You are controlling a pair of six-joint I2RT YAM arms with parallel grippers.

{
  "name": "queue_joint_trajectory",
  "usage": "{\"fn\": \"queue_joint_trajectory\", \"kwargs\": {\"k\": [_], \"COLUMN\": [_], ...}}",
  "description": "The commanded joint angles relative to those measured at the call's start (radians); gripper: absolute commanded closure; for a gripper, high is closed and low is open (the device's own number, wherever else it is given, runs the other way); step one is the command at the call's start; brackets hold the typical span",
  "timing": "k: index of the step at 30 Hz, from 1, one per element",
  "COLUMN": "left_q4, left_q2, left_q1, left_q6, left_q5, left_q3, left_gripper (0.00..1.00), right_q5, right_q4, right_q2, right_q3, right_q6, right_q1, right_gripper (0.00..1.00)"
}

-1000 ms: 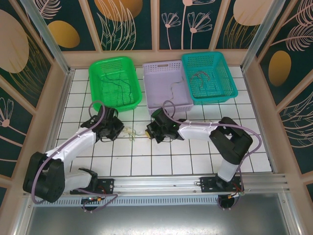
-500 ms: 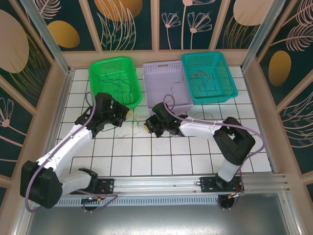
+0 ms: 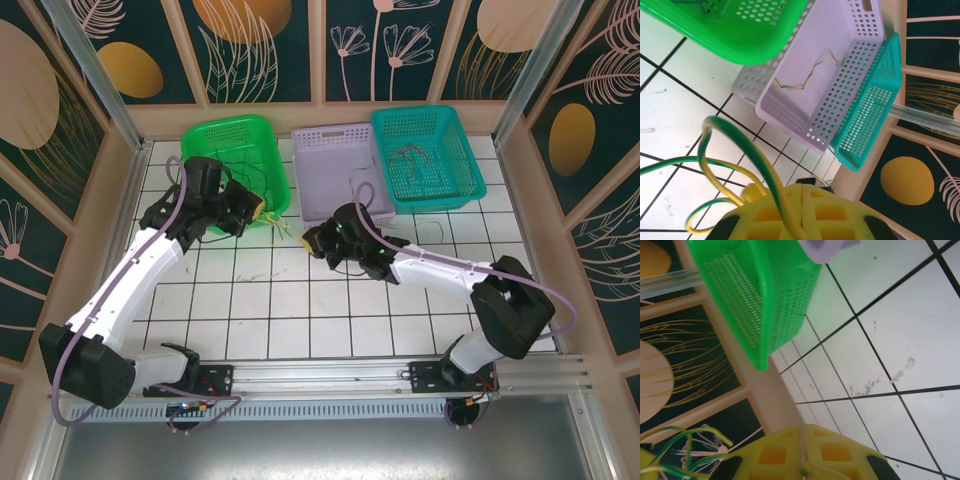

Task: Untangle the cables

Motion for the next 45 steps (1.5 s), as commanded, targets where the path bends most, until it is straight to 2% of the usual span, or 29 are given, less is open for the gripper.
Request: {"fn": "queue_joint_trajectory", "kwargs": {"k": [1, 5, 9, 12, 16, 22, 26, 29, 34, 40, 45], "left_q4": [0.051, -0.053, -0.222, -0.281, -0.314, -0.294, -0.279, -0.215, -0.106, -0.087, -0.115], "left_q2": [-0.027, 0.008, 0.053, 0.053, 0.051, 0.045, 0.046, 0.037, 0.013, 0.006, -0.005], "left_q1": [0.072, 0.081, 0.081, 0.080, 0.081, 0.081, 0.080, 0.081, 0.079, 0.080, 0.079], "left_q6": [0.113, 0.225, 0.381, 0.479, 0.548, 0.549, 0.550, 0.553, 0.532, 0.519, 0.493], "left_q5": [-0.111, -0.167, -0.286, -0.368, -0.407, -0.383, -0.351, -0.289, -0.176, -0.167, -0.149], "left_q3": [0.151, 0.243, 0.363, 0.391, 0.389, 0.376, 0.387, 0.353, 0.262, 0.246, 0.189], "left_gripper": [1.00, 1.00, 1.00, 1.00, 1.00, 1.00, 1.00, 1.00, 1.00, 1.00, 1.00], "right_q5": [0.114, 0.137, 0.153, 0.170, 0.176, 0.190, 0.187, 0.176, 0.087, 0.119, 0.163], "right_q4": [-0.368, -0.389, -0.413, -0.451, -0.481, -0.493, -0.465, -0.493, -0.465, -0.455, -0.521], "right_q2": [0.013, -0.049, -0.122, -0.171, -0.199, -0.207, -0.192, -0.154, -0.064, -0.049, -0.069], "right_q3": [-0.160, -0.210, -0.238, -0.218, -0.195, -0.155, -0.110, -0.059, -0.038, -0.031, 0.000], "right_q6": [-0.072, -0.096, -0.109, -0.140, -0.176, -0.219, -0.314, -0.367, -0.383, -0.380, -0.413], "right_q1": [-0.053, -0.093, -0.152, -0.188, -0.217, -0.228, -0.227, -0.215, -0.183, -0.138, -0.128], "right_gripper": [1.00, 1.00, 1.00, 1.00, 1.00, 1.00, 1.00, 1.00, 1.00, 1.00, 1.00]}}
